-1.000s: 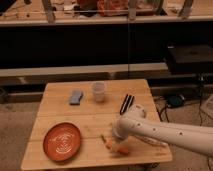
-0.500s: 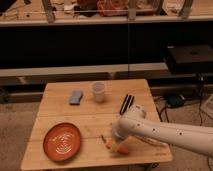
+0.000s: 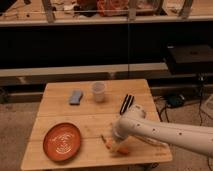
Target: Place the pepper in the ceramic bowl
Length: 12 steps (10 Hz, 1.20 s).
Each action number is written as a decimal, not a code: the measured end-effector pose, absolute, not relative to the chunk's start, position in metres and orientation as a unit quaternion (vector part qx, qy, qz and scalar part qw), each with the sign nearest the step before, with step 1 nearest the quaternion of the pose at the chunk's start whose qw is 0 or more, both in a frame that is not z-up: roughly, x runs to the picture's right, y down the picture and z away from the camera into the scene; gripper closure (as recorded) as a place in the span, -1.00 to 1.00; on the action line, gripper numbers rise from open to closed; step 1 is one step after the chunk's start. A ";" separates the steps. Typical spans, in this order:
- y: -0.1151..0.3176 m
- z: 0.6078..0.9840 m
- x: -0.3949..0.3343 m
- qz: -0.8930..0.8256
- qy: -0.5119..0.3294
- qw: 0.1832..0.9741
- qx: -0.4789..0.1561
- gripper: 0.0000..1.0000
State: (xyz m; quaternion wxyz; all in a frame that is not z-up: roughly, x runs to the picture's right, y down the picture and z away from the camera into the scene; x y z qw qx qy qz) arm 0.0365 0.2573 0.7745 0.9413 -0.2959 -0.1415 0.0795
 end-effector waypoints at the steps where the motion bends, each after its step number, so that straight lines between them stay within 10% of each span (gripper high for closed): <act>1: 0.258 0.775 0.037 0.081 -0.142 0.941 -0.297 -0.60; 8: 0.270 0.779 0.045 0.080 -0.142 0.938 -0.307 -0.60; 12: 0.280 0.784 0.042 0.070 -0.144 0.936 -0.314 0.11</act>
